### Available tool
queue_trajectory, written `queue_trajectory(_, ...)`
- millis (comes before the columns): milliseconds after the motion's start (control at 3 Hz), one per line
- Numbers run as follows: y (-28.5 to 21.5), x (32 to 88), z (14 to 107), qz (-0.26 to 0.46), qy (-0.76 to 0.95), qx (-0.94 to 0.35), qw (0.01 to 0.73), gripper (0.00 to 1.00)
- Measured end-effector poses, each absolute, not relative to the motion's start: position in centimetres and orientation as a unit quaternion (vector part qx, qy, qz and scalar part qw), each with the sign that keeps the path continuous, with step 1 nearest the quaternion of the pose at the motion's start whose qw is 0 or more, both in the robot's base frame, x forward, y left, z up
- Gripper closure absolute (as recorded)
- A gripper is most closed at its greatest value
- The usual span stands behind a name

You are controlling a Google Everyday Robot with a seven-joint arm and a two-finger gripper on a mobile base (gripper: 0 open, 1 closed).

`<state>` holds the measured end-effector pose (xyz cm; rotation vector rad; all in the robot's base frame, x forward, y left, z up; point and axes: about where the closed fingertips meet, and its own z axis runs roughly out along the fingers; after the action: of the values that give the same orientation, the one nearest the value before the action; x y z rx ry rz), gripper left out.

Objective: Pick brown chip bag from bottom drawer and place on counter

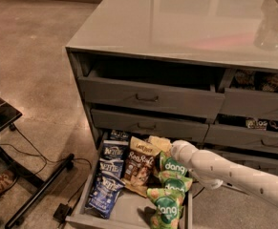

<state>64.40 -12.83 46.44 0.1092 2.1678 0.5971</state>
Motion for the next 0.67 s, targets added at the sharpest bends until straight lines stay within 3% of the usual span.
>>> queue_trajectory(667, -12.2, 64.9, 44.8, 0.223, 0.876, 0.042, 0.425, 0.0)
